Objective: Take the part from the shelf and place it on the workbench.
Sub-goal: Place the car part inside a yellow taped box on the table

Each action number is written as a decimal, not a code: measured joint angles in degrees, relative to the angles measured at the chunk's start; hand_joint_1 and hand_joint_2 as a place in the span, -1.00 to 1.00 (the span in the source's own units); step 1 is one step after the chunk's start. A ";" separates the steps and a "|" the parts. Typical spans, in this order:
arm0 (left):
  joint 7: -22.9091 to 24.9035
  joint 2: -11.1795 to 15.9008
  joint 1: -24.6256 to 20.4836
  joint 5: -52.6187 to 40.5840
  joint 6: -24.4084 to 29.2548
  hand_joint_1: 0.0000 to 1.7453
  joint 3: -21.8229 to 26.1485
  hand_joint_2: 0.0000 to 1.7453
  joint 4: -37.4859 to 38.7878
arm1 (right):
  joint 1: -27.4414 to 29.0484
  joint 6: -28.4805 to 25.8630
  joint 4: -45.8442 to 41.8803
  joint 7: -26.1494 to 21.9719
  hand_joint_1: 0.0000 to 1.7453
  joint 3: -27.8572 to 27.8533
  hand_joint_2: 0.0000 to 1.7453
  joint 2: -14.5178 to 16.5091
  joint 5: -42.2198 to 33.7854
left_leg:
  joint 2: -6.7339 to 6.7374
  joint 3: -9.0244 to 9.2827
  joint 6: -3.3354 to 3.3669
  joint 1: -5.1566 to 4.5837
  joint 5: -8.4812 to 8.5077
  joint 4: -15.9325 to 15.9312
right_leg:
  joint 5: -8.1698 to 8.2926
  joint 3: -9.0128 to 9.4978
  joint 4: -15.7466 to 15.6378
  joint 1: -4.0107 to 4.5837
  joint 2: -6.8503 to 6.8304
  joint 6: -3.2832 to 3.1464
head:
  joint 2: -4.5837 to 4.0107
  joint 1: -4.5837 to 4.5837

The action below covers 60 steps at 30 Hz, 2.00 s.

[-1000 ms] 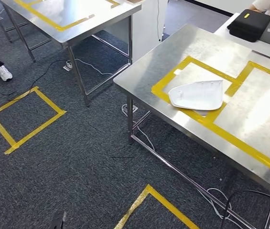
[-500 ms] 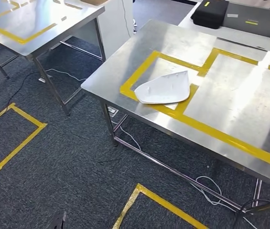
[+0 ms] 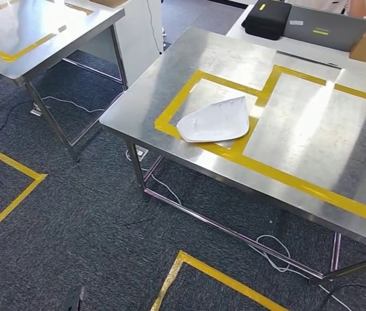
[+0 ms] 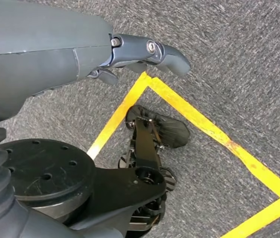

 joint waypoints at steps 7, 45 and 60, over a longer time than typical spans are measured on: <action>0.03 0.31 0.00 0.04 0.17 -1.00 -0.05 1.00 0.18 | -0.17 -0.03 1.15 0.54 1.00 -0.21 1.00 0.00 0.86 | -0.13 0.02 0.22 -0.03 0.02 0.00 | 0.09 0.11 -0.23 -0.04 -0.16 0.84 | 0.00 -0.04; 1.74 1.70 -0.14 1.08 -0.64 -1.00 -2.89 1.00 0.85 | -11.60 20.82 20.35 16.42 1.00 30.40 1.00 -20.63 67.97 | -0.29 -0.02 0.01 0.15 0.39 -0.16 | 0.21 0.01 -0.08 0.11 -0.27 0.87 | -0.01 -0.04; 1.94 1.86 -0.26 0.10 -1.58 -1.00 -4.33 1.00 1.38 | -22.23 21.87 31.75 16.52 1.00 44.37 1.00 -21.30 76.74 | -0.37 -0.10 -0.01 0.17 0.50 -0.19 | 0.27 -0.08 -0.05 0.12 -0.35 0.83 | -0.02 -0.04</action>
